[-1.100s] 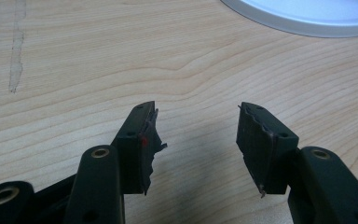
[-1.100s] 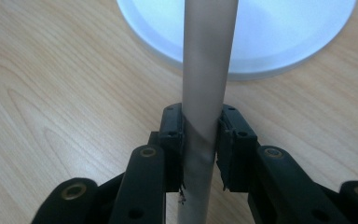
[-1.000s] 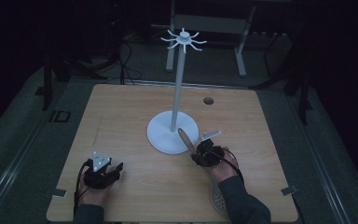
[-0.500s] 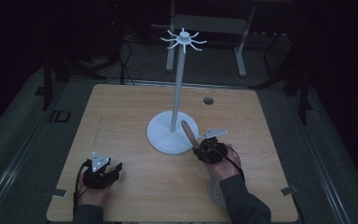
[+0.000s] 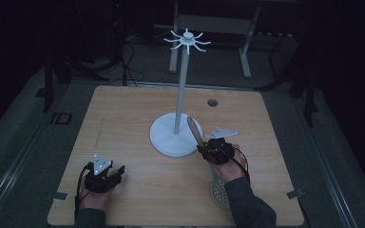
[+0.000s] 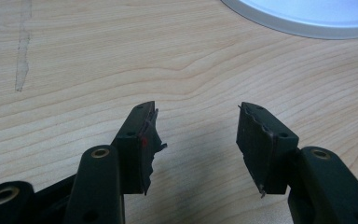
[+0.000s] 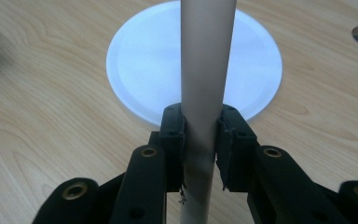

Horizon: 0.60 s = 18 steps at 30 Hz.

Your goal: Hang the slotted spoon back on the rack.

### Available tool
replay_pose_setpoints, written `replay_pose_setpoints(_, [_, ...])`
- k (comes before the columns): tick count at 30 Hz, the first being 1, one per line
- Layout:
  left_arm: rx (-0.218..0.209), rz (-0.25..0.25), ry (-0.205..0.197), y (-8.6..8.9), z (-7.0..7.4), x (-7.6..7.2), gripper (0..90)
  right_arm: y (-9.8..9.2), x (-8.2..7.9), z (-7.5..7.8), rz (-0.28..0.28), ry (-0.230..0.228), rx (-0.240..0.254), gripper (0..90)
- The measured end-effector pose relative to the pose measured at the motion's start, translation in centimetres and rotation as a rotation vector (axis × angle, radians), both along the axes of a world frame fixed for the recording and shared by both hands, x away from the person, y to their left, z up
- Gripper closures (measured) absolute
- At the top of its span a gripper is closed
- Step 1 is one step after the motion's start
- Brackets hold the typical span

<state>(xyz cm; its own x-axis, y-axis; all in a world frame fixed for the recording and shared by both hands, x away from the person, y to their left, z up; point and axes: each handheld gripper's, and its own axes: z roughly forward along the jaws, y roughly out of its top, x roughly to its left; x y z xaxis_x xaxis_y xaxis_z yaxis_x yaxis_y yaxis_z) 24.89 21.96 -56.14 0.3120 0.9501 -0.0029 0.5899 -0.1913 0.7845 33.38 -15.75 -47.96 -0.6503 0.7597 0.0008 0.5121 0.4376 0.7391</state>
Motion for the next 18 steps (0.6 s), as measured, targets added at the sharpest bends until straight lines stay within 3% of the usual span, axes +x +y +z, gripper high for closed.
replay_pose_setpoints(18, [-0.002,0.0,0.002,-0.1,0.0,0.0,47.8,-0.9,0.1,2.4,-0.01,-0.102,0.087,73.9])
